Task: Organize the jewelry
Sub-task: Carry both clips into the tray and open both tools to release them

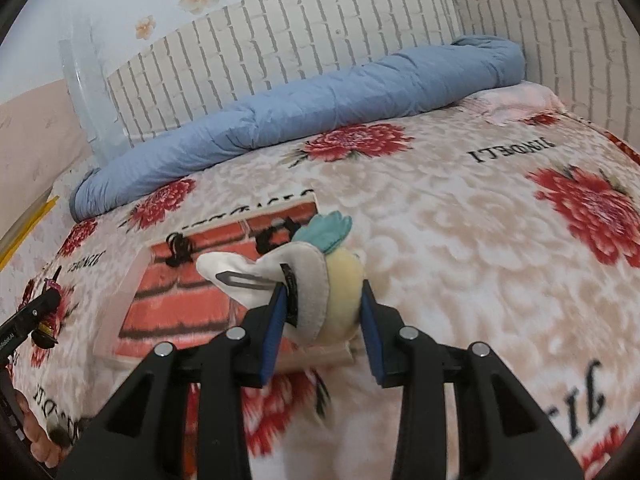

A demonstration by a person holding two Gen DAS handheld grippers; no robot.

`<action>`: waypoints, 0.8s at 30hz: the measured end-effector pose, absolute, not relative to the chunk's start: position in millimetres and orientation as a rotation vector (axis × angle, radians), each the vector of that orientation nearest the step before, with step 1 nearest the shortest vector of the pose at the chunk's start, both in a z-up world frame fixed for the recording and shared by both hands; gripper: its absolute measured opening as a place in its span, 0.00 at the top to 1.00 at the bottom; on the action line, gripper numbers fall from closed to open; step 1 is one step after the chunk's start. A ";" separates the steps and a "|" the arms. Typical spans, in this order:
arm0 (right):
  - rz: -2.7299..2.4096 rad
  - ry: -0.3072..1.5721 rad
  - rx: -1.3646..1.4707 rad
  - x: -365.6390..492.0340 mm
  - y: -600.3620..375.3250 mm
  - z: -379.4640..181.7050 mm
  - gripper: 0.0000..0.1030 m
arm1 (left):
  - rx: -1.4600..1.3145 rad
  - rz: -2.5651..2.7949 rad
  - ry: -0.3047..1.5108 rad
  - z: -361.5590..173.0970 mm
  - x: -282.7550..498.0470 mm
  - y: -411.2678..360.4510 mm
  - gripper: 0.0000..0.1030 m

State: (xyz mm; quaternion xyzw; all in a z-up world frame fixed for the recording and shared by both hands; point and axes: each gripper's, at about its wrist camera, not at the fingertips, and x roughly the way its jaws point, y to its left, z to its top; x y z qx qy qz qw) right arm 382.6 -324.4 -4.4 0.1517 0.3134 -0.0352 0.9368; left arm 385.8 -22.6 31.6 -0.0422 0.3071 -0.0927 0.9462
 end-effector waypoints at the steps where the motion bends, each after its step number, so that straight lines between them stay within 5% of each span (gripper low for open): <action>1: -0.068 0.641 0.312 392.1 -321.8 -5.3 0.65 | -0.092 -0.189 0.626 31.0 394.4 -22.2 0.62; 24: -0.036 0.743 0.187 501.4 -276.1 -59.7 0.65 | -0.040 -0.215 0.768 -49.8 518.1 -47.3 0.62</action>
